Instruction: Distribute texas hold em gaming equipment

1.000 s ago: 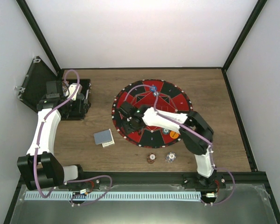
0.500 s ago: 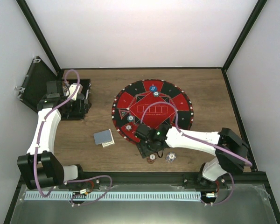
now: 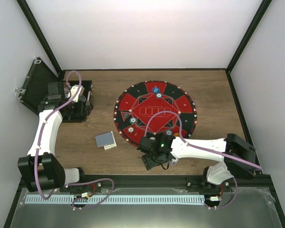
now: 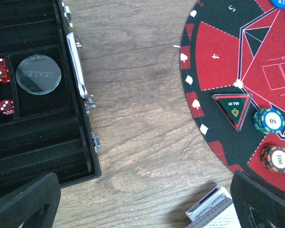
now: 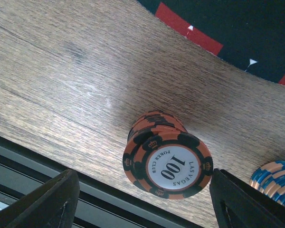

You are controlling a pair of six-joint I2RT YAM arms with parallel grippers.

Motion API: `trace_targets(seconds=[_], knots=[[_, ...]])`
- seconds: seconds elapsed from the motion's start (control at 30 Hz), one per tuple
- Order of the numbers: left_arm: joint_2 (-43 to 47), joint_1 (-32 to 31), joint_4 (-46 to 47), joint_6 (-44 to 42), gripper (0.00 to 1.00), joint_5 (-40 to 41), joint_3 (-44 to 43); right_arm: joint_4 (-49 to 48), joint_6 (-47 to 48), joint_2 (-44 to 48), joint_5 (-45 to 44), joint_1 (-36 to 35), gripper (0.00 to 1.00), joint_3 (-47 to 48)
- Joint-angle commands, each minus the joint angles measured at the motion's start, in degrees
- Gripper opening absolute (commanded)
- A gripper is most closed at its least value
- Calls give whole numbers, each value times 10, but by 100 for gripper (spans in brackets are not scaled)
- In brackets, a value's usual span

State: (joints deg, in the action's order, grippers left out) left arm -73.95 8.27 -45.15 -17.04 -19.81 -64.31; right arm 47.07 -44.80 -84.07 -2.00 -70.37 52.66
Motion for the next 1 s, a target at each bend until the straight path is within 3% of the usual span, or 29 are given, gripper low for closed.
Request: trace_targets(seconds=[0.0, 0.37, 0.97], knots=[[-1, 3, 0, -11, 100, -8, -14, -2, -14, -6, -13, -5, 76, 4], [-4, 3, 1, -10, 100, -7, -18, 3, -10, -19, -31, -4, 65, 13], [-3, 4, 3, -9, 100, -4, -14, 8, -9, -18, -49, -4, 36, 16]])
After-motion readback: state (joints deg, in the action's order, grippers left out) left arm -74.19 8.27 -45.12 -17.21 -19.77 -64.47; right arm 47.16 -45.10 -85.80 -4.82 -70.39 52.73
